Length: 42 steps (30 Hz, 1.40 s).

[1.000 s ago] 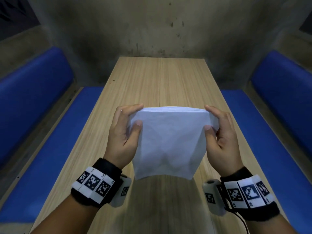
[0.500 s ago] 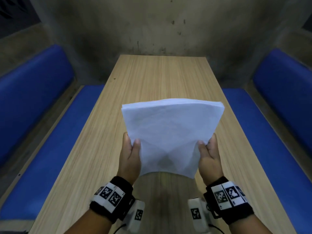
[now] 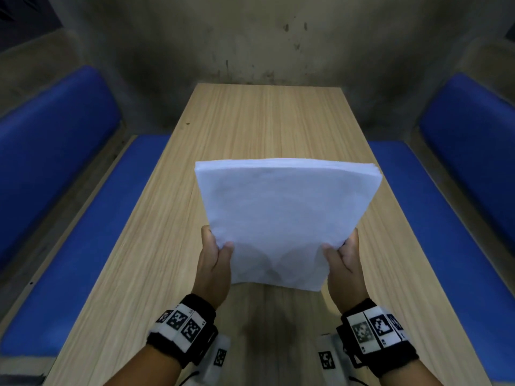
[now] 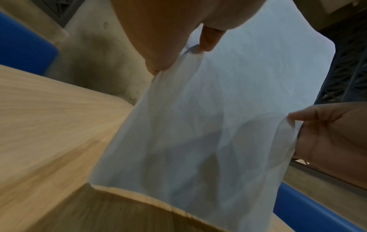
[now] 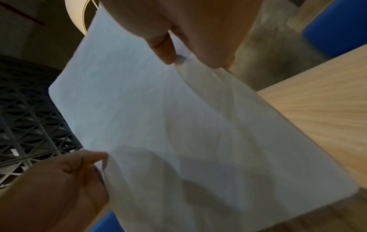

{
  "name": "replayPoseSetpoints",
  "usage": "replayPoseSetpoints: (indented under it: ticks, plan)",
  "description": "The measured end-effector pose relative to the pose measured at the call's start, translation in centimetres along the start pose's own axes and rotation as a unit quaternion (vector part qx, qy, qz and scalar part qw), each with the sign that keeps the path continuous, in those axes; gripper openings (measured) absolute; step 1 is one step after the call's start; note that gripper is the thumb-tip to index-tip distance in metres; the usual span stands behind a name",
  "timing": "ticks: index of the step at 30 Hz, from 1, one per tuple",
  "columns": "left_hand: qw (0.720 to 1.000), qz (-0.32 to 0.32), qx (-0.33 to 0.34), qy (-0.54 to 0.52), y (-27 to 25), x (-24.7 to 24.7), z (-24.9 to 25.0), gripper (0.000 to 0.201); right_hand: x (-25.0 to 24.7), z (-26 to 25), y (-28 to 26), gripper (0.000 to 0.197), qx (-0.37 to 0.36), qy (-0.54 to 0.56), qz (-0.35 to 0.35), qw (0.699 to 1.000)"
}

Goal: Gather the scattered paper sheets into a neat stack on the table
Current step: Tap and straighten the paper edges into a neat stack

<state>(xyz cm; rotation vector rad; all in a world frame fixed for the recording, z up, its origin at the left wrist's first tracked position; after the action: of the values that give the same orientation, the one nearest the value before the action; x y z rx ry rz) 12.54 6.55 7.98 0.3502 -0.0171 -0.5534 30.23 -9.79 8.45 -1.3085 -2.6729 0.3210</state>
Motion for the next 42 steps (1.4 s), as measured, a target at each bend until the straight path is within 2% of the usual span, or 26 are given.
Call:
replayPoseSetpoints:
  ticks: [4,6,9,11,13,16,20,23,27,30,32,35,38,42]
  plan:
    - [1.000,-0.005,-0.016,0.002,-1.0,0.2,-1.3,0.030,0.1,1.6,0.2,0.065,-0.016,-0.087,0.019,0.996]
    - [0.999,-0.020,-0.032,0.011,-1.6,0.5,-2.2,0.032,-0.2,2.8,0.6,0.068,-0.007,-0.123,0.035,0.992]
    - [0.998,-0.028,-0.049,0.019,-1.8,0.4,-3.3,0.022,-0.5,4.3,1.4,0.066,-0.001,-0.215,0.068,0.974]
    - [0.997,-0.041,-0.061,0.030,-1.7,0.3,-3.6,0.020,-0.6,4.9,2.2,0.051,0.003,-0.255,0.084,0.963]
    - [0.995,-0.049,-0.063,0.052,-1.2,-0.3,-3.6,0.026,0.2,5.0,2.8,0.044,0.024,-0.222,0.052,0.973]
    - [0.990,-0.069,-0.091,0.078,0.2,-2.1,-3.5,0.029,2.8,5.1,3.0,0.044,0.092,-0.174,-0.030,0.980]
    - [0.962,-0.119,-0.189,0.154,1.4,-5.7,-6.1,0.035,6.8,6.4,3.7,0.036,0.169,-0.217,-0.066,0.959]
    - [0.936,-0.111,-0.271,0.196,1.8,-8.5,-10.0,0.042,9.6,8.1,5.0,0.044,0.230,-0.278,-0.078,0.930]
    - [0.917,-0.092,-0.311,0.230,2.7,-10.5,-13.4,0.056,11.5,9.5,6.2,0.050,0.299,-0.289,-0.063,0.907]
    - [0.900,-0.118,-0.339,0.249,2.6,-10.7,-14.8,0.058,12.3,10.4,6.7,0.048,0.292,-0.357,-0.058,0.885]
    - [0.887,-0.141,-0.343,0.276,2.4,-10.4,-15.0,0.058,12.6,11.1,7.1,0.048,0.275,-0.381,-0.049,0.882]
    - [0.871,-0.163,-0.337,0.317,2.4,-10.0,-15.3,0.054,12.8,11.9,7.4,0.033,0.267,-0.398,-0.034,0.877]
    - [0.871,-0.171,-0.306,0.344,2.5,-9.5,-15.1,0.053,12.7,11.9,7.6,0.047,0.249,-0.430,-0.001,0.868]
    - [0.869,-0.165,-0.255,0.391,2.6,-9.8,-14.9,0.052,12.4,12.1,7.5,0.045,0.221,-0.452,0.028,0.864]
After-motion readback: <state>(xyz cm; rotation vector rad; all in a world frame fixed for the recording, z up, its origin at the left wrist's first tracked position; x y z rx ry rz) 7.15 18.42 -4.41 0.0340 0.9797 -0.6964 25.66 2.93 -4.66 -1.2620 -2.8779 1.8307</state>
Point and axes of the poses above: each hand's wrist, its own y-axis towards the middle knuckle, its own x-axis out of the palm, z = x × y, the point moved 8 cm from there along y, towards the middle knuckle, and after that the axes turned 15 degrees about x, right-handed, at the moved point
